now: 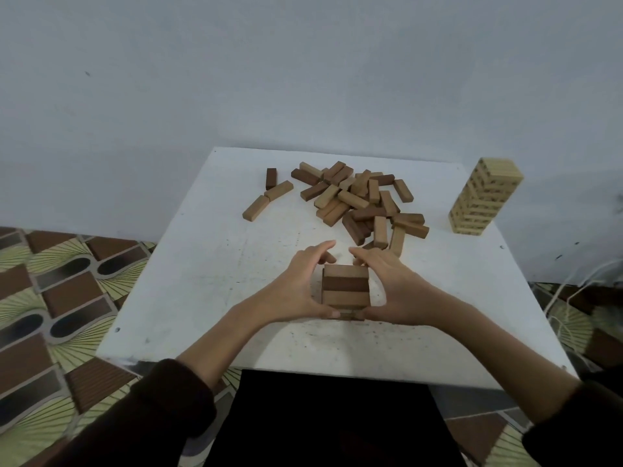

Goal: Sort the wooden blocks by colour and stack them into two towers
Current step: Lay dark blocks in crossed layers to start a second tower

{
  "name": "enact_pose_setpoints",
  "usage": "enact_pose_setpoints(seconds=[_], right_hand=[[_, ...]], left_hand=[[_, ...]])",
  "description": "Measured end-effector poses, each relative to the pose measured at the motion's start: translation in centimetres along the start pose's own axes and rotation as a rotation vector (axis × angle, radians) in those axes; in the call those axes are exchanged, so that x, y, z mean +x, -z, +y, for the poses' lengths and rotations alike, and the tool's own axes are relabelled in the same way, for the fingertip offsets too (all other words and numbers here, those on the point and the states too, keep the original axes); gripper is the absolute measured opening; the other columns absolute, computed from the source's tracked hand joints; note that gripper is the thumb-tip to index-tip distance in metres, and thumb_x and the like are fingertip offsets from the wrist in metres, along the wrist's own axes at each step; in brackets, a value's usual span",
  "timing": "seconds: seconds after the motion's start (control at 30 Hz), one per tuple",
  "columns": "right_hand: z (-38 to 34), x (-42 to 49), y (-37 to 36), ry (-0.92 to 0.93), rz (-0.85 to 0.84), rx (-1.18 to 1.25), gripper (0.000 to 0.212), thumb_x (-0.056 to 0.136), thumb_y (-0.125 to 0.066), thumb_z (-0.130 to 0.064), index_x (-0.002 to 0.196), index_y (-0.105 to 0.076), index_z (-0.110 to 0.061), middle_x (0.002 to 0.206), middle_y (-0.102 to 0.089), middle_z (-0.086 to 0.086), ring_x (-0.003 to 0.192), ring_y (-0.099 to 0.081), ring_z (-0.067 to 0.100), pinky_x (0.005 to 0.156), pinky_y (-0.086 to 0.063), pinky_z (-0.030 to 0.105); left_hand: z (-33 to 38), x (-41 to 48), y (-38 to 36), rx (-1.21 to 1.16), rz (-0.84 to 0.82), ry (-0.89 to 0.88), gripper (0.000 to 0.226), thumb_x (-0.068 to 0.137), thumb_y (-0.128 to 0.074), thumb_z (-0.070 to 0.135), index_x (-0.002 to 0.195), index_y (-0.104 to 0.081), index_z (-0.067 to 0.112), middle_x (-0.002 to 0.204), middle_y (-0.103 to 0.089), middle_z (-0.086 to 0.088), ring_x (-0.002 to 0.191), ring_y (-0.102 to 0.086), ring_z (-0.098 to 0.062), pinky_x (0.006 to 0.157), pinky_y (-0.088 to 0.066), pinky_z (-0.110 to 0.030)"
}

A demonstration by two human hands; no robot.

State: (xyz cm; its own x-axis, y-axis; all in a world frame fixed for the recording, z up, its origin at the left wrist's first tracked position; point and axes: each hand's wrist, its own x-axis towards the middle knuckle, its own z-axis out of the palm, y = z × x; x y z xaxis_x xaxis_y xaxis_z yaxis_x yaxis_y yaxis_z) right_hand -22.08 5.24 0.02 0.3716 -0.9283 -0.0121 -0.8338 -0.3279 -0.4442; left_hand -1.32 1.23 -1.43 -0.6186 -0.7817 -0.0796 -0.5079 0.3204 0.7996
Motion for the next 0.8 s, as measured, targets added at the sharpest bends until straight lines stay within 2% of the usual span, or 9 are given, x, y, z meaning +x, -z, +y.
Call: enact_pose_setpoints(seconds=[0.17, 0.33, 0.53, 0.7, 0.8], right_hand=[[-0.3, 0.0, -0.7, 0.034, 0.029, 0.022, 0.095, 0.071, -0.080, -0.038, 0.145, -0.025, -0.014, 0.129, -0.046, 0.005, 0.114, -0.042, 0.019, 0.099, -0.039, 0.034], [-0.4, 0.2, -1.2, -0.008, 0.017, 0.102, 0.096, 0.071, -0.080, -0.034, 0.145, -0.023, -0.016, 0.128, -0.042, 0.004, 0.112, -0.039, 0.014, 0.095, -0.035, 0.023], [-0.2, 0.4, -1.5, -0.058, 0.032, 0.175, 0.096, 0.070, -0.081, -0.031, 0.145, -0.023, -0.018, 0.126, -0.042, 0.000, 0.111, -0.037, 0.011, 0.096, -0.037, 0.025], [-0.3, 0.2, -1.8, -0.090, 0.018, 0.233, 0.107, 0.069, -0.082, -0.036, 0.148, -0.012, -0.018, 0.135, -0.034, 0.000, 0.119, -0.031, 0.007, 0.104, -0.033, 0.025], [-0.6, -0.5, -2.6, -0.175, 0.078, 0.301, 0.118, 0.064, -0.080, -0.051, 0.147, -0.004, -0.019, 0.144, -0.022, -0.002, 0.130, -0.022, 0.010, 0.111, -0.026, 0.031]], left_hand=[[0.1, 0.3, -0.5, 0.021, -0.015, -0.018, 0.110, 0.067, -0.085, 0.024, 0.149, -0.012, 0.028, 0.132, -0.038, 0.008, 0.124, -0.033, -0.009, 0.103, -0.032, -0.026], [-0.7, 0.7, -1.2, -0.014, 0.010, -0.032, 0.106, 0.065, -0.083, 0.032, 0.148, -0.016, 0.028, 0.127, -0.043, 0.007, 0.119, -0.037, -0.009, 0.094, -0.029, -0.015], [-1.0, 1.0, -1.4, -0.058, 0.036, -0.005, 0.108, 0.065, -0.086, 0.023, 0.148, -0.016, 0.027, 0.123, -0.043, 0.010, 0.118, -0.040, -0.008, 0.093, -0.030, -0.010], [-1.0, 0.6, -1.6, -0.094, 0.046, 0.008, 0.111, 0.064, -0.087, 0.022, 0.148, -0.014, 0.026, 0.132, -0.039, 0.009, 0.124, -0.036, -0.007, 0.104, -0.030, -0.022], [-1.0, -0.1, -2.2, -0.129, 0.082, 0.050, 0.119, 0.064, -0.087, 0.029, 0.149, -0.005, 0.025, 0.147, -0.024, 0.010, 0.134, -0.023, -0.005, 0.107, -0.028, -0.022]])
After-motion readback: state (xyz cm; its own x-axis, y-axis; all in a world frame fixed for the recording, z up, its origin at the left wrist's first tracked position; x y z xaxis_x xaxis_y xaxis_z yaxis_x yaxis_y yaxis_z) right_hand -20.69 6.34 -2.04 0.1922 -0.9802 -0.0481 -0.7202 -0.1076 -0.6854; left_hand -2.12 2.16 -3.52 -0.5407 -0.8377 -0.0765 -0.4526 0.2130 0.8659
